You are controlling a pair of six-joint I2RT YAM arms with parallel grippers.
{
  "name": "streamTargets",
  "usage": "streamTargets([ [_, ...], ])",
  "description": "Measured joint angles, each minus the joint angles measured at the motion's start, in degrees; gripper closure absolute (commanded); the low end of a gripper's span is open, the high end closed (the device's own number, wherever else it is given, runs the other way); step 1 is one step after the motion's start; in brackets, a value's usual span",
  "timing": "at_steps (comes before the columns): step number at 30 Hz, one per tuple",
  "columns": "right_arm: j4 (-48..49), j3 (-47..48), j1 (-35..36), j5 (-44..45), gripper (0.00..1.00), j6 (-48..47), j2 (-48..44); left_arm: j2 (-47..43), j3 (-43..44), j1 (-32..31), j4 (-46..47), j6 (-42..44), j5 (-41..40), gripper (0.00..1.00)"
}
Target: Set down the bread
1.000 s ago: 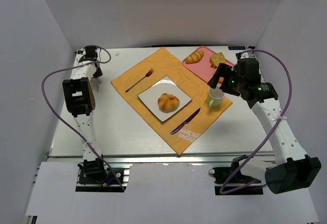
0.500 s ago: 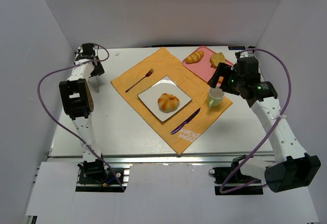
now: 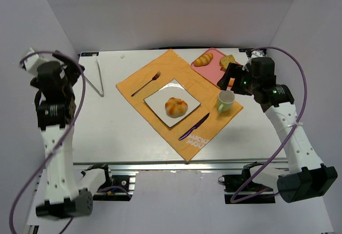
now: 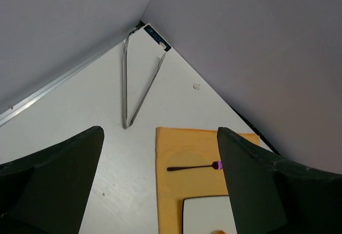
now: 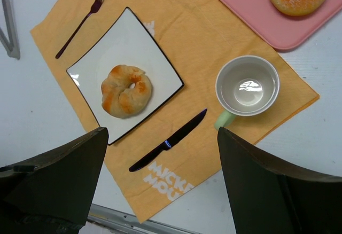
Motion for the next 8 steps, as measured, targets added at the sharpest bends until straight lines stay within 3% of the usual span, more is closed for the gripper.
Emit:
streamTargets([
  [4, 0.5, 0.7, 0.0, -2.4, 0.11, -1.2, 0.3, -11.1, -6.0, 0.0, -5.5, -4.0, -0.7, 0.02],
  [8, 3.1, 0.1, 0.0, -8.7, 0.11, -3.3, 0.2, -14.1, -7.2, 0.0, -11.1, -5.5, -0.7, 0.02],
])
